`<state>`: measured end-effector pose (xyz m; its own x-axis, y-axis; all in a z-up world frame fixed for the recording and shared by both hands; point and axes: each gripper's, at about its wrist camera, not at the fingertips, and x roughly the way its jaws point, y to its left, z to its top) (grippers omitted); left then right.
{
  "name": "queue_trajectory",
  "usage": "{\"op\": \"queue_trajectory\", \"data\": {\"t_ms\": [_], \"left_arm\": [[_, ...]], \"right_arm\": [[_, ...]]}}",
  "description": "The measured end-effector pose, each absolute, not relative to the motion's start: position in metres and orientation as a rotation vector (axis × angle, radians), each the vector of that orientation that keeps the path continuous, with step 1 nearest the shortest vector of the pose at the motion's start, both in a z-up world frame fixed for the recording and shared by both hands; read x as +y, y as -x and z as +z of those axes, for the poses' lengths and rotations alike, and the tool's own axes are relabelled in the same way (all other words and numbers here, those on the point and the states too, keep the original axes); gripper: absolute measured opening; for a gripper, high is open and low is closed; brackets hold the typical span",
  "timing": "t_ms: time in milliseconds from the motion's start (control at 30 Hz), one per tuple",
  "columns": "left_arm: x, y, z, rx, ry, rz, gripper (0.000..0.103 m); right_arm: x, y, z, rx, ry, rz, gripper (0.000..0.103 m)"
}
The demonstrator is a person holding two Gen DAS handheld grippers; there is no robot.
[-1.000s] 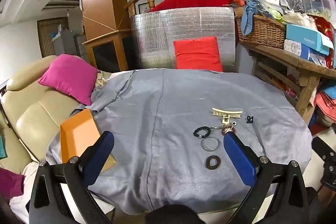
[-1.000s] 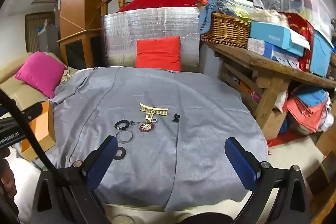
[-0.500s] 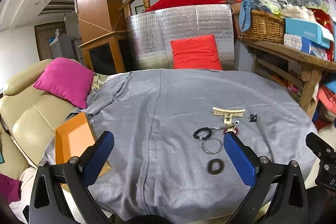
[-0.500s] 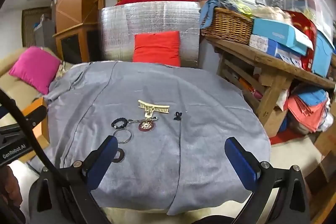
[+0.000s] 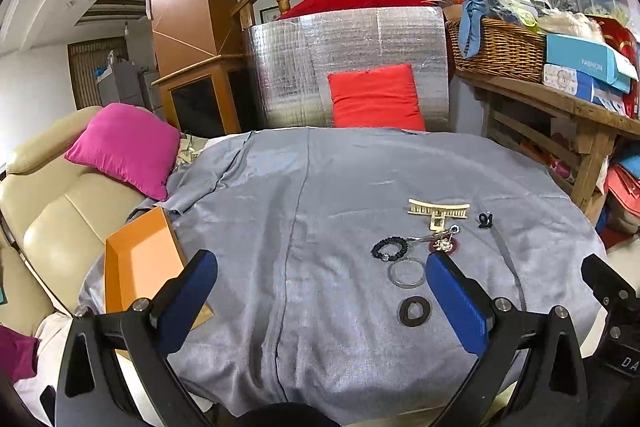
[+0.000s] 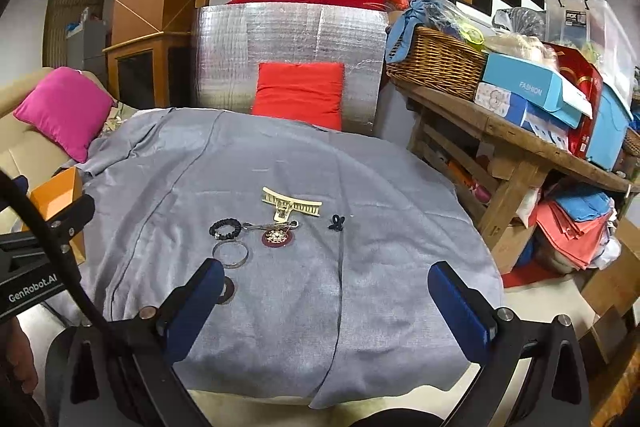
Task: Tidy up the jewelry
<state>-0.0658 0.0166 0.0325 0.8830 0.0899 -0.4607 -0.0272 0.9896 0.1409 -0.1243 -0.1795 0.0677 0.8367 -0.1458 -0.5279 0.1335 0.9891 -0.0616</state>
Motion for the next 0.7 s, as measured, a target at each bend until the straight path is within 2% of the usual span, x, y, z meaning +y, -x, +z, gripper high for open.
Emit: {"op": "queue_trajectory", "data": {"t_ms": [700], "left_arm": [[0.008,0.054,0.018,0.534,-0.134,0.065,0.103]], "right_arm": [[-0.190,0.115,0.055,0.590,0.002,-0.155,0.103]]}}
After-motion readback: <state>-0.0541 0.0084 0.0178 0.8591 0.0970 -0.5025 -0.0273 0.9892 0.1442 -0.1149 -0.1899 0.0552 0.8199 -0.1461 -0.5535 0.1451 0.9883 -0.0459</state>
